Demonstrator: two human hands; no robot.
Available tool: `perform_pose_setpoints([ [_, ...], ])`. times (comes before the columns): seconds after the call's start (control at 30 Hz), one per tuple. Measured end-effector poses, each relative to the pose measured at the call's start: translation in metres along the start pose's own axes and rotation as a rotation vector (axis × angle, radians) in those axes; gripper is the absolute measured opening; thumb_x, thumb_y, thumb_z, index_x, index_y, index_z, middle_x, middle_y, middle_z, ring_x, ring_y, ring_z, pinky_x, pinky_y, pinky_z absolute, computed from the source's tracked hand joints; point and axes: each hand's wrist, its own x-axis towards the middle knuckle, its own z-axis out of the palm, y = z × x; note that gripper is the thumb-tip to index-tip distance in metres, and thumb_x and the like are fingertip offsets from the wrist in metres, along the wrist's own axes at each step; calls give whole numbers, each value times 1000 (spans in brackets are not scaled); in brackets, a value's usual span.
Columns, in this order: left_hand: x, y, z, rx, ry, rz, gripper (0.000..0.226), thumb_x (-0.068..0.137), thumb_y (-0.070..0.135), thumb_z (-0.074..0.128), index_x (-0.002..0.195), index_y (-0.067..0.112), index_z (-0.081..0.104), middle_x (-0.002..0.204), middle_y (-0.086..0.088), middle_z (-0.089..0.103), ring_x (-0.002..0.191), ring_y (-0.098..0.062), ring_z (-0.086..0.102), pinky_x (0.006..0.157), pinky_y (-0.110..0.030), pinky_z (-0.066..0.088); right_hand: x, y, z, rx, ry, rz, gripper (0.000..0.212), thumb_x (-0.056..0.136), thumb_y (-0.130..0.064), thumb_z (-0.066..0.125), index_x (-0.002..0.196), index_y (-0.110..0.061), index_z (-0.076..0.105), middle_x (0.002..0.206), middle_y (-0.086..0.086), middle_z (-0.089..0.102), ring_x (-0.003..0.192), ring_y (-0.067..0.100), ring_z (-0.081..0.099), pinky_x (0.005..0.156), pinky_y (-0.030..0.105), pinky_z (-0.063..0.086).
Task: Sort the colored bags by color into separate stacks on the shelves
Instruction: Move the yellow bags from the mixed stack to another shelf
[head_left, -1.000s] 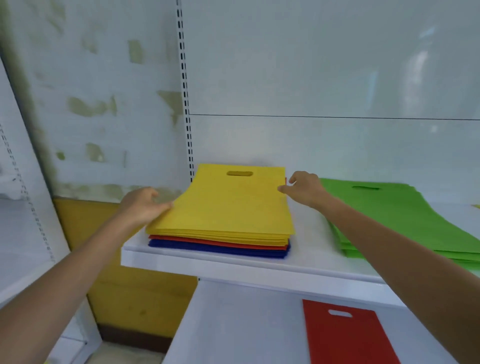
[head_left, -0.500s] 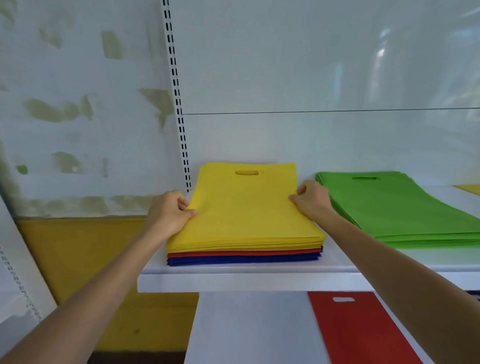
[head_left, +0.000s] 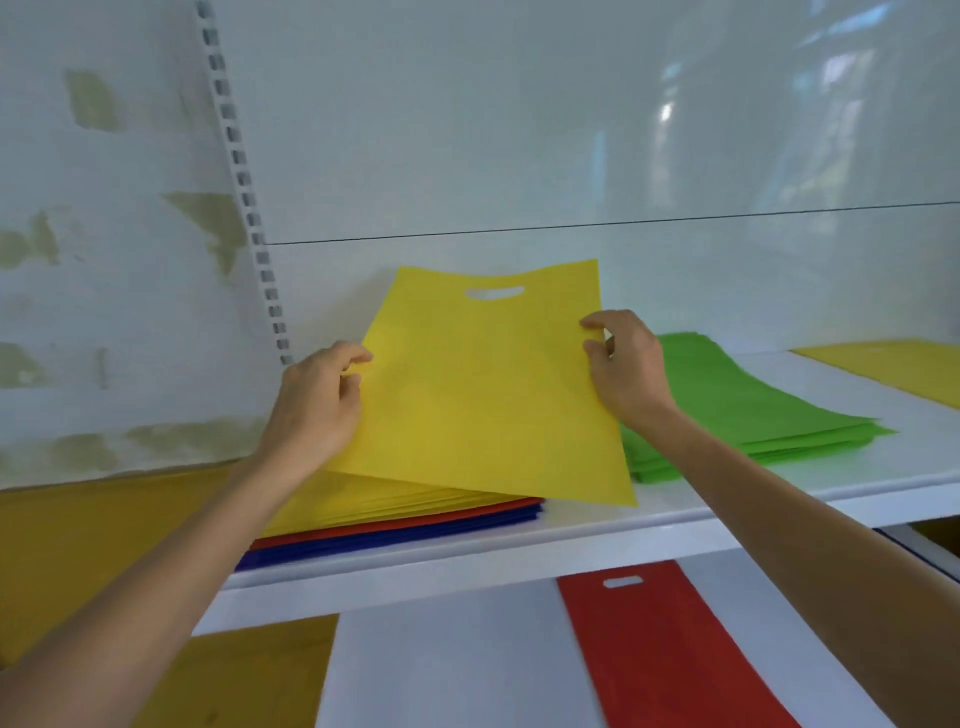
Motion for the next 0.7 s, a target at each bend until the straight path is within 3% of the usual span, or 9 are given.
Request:
perform_pose_setpoints([
  [0.13,10,80,52,-114,-89,142,30,93,0,43,109,8,67,112,-11,62,87,-21,54,72,-21,32,-6,54,-90,-114,102,64,31,85,5,47,111,-3,63,118,12,58,97,29,56,77,14,30],
  [0.33,-7,246,156,-347,-249,272,28,88,10,53,115,7,64,122,-13,60,111,-27,55,92,-24,34,-41,143,-266,-349,209,257,37,85,2,49,119,-6,61,125,9,56,106,29,53,72,15,28],
  [0.43,-31,327,206,-426,-358,360,33,87,16,55,118,6,62,125,-12,58,115,-25,53,93,-22,32,-68,187,-351,-459,256,357,37,84,1,51,120,-6,61,120,13,58,106,29,53,86,21,29],
  [0.57,-62,416,262,-527,-475,395,34,89,12,55,123,9,59,129,-9,55,119,-22,49,97,-23,31,-100,234,-441,-525,319,486,38,85,0,51,121,-7,61,96,1,49,93,23,49,78,17,29],
  [0.7,-79,484,302,-578,-596,424,36,91,14,53,126,9,56,132,-7,52,121,-21,47,96,-22,31,-118,274,-499,-552,350,577,37,89,-3,52,124,-8,59,94,1,47,91,22,49,75,20,33],
])
